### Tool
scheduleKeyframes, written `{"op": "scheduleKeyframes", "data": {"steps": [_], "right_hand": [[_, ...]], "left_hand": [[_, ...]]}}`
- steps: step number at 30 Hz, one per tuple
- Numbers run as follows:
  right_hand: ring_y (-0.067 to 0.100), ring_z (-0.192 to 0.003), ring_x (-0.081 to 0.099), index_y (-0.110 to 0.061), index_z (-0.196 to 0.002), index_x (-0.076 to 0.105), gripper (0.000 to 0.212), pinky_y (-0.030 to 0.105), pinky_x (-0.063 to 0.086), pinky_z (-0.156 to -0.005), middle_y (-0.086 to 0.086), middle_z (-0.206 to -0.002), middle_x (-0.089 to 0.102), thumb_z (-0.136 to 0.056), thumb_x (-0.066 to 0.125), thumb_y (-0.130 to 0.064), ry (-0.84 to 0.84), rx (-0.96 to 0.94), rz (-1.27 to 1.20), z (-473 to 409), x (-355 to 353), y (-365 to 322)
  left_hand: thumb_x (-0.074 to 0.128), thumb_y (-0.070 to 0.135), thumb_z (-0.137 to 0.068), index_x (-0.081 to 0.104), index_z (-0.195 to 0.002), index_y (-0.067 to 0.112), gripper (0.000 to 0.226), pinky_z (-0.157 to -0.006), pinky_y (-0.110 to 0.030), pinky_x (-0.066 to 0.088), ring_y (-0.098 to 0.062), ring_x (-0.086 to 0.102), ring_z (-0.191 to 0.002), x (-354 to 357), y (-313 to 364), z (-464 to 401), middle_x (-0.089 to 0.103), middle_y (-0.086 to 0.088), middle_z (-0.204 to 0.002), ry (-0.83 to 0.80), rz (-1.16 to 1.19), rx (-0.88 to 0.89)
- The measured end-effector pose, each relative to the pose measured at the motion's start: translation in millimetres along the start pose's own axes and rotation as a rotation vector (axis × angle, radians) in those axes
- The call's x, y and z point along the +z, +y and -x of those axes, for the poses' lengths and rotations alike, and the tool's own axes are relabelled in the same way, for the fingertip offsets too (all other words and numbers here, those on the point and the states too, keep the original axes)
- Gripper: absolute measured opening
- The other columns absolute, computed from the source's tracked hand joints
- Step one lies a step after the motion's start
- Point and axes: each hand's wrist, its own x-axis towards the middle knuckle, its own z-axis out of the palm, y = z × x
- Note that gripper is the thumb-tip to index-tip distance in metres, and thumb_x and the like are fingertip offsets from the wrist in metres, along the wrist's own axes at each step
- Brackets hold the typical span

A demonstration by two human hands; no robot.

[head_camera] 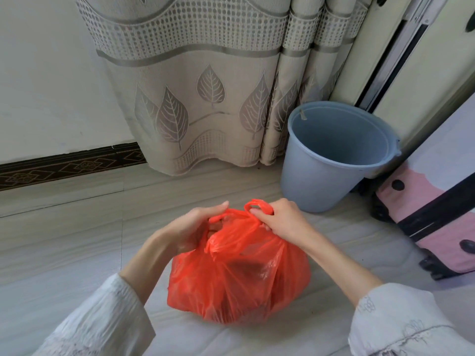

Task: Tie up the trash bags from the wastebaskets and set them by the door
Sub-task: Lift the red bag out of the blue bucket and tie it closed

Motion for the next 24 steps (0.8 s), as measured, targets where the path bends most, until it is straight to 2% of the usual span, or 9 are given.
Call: {"op": "scheduleKeyframes", "data": {"steps": [2,5,7,9,12,15,17,20,24], "right_hand": [[0.009,-0.050,0.052,-0.009,-0.053,0.061,0.043,0.022,0.032,-0.053,-0.001,-0.047,0.054,-0.087,0.057,-0.034,0.037,-0.027,0.075,0.7,0.0,-1.4],[0.003,-0.045,0.051,-0.007,-0.058,0.064,0.038,0.019,0.033,-0.053,-0.008,-0.045,0.050,-0.087,0.058,-0.031,0.082,-0.017,0.029,-1.0,-0.5,-2.9],[-0.003,-0.038,0.051,-0.012,-0.058,0.063,0.034,0.013,0.036,-0.050,-0.008,-0.047,0.052,-0.088,0.058,-0.029,0.084,0.015,-0.094,-2.9,1.0,-2.4],[0.000,-0.034,0.047,-0.007,-0.074,0.069,0.030,0.012,0.035,-0.045,-0.003,-0.052,0.055,-0.092,0.052,-0.024,0.045,0.062,-0.408,-2.5,0.9,-2.9],[0.006,-0.045,0.044,-0.006,-0.087,0.069,0.034,0.016,0.032,-0.044,-0.003,-0.053,0.058,-0.097,0.040,-0.021,-0.012,0.113,-0.850,0.5,-2.6,-4.8],[0.013,-0.054,0.047,0.003,-0.091,0.065,0.038,0.018,0.038,-0.049,-0.006,-0.056,0.066,-0.098,0.036,-0.021,-0.012,0.119,-1.047,2.2,-4.8,-10.3],[0.012,-0.064,0.059,-0.003,-0.081,0.067,0.044,0.017,0.045,-0.057,0.002,-0.073,0.071,-0.099,0.034,-0.027,-0.029,0.126,-1.141,2.4,-7.1,-13.1],[-0.002,-0.085,0.065,-0.006,-0.074,0.070,0.043,0.019,0.050,-0.069,0.004,-0.111,0.061,-0.097,0.035,-0.017,-0.059,0.103,-1.253,3.0,-13.1,-17.4],[0.009,-0.080,0.068,-0.002,-0.063,0.065,0.048,0.023,0.048,-0.072,0.006,-0.089,0.069,-0.096,0.033,-0.014,-0.067,0.098,-1.385,6.8,-18.0,-24.3]], "left_hand": [[0.058,0.034,-0.077,0.063,-0.076,0.014,0.021,-0.048,-0.016,0.043,-0.006,0.053,-0.048,5.1,2.5,4.0,0.058,0.007,-0.054,-0.046,-0.124,0.024],[0.070,0.021,-0.076,0.068,-0.097,0.007,0.026,-0.082,-0.035,0.054,-0.021,0.066,-0.083,8.8,2.8,4.8,0.072,-0.015,-0.094,0.038,-0.379,0.039],[0.070,0.018,-0.076,0.068,-0.077,0.009,0.009,-0.068,-0.034,0.051,-0.018,0.060,-0.062,13.8,3.5,2.9,0.068,-0.013,-0.069,0.172,-0.609,0.077],[0.065,0.017,-0.080,0.055,-0.055,0.013,0.028,-0.046,-0.022,0.039,-0.009,0.045,-0.034,15.8,3.6,-0.7,0.050,0.002,-0.038,0.362,-0.697,0.129],[0.056,0.008,-0.085,0.060,-0.066,0.008,0.020,-0.043,-0.016,0.043,-0.007,0.050,-0.033,19.5,5.4,-0.9,0.057,0.002,-0.036,0.418,-0.524,0.249],[0.054,-0.007,-0.080,0.066,-0.096,0.013,0.028,-0.075,-0.024,0.053,-0.013,0.066,-0.072,20.7,11.4,1.6,0.072,-0.009,-0.085,0.397,-0.308,0.352],[0.048,-0.006,-0.081,0.059,-0.113,0.017,0.041,-0.086,-0.027,0.047,-0.015,0.063,-0.090,23.2,15.5,1.5,0.068,-0.006,-0.101,0.355,-0.116,0.398],[0.038,-0.004,-0.086,0.059,-0.102,0.017,0.035,-0.076,-0.021,0.044,-0.006,0.062,-0.079,29.5,22.2,2.7,0.065,0.000,-0.091,0.298,0.168,0.494],[0.041,0.008,-0.092,0.060,-0.106,0.024,0.029,-0.088,-0.026,0.046,-0.001,0.061,-0.100,20.9,26.5,2.1,0.066,0.013,-0.102,0.299,0.416,0.604]]}}
